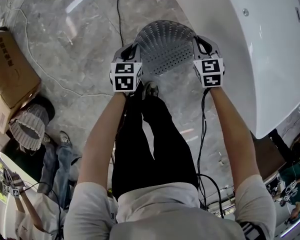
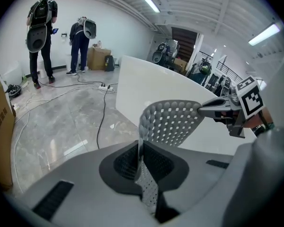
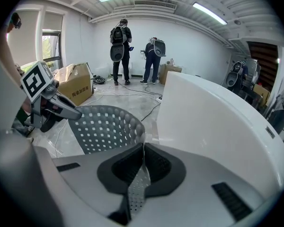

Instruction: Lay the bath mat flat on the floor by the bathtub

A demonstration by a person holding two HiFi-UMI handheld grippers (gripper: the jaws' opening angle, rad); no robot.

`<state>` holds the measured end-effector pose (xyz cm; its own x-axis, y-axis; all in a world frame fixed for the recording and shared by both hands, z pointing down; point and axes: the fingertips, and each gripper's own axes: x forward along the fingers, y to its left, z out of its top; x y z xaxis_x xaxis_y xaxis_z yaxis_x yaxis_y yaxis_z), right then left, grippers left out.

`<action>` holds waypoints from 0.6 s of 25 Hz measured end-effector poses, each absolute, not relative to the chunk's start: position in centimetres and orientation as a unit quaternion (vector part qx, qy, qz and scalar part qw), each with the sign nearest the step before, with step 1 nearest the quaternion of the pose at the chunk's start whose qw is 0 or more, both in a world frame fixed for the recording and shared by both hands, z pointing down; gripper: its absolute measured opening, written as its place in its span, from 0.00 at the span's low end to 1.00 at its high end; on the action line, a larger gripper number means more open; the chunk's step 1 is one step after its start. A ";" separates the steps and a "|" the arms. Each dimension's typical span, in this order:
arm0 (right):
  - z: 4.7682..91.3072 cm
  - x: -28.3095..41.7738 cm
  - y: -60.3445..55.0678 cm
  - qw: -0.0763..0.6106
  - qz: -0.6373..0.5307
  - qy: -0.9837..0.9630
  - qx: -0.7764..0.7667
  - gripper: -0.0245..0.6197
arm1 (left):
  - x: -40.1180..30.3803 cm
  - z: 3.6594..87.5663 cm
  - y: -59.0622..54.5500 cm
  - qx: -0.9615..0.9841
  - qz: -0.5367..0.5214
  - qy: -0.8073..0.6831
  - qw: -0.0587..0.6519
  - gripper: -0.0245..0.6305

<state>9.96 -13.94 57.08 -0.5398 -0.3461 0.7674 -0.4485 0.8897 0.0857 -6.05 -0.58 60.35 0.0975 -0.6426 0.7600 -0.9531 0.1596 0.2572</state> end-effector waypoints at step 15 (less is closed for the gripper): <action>60.2 7.2 -16.3 0.438 0.066 -0.859 0.259 0.06 | -10.0 64.0 -3.0 0.632 0.199 -0.624 0.414 0.07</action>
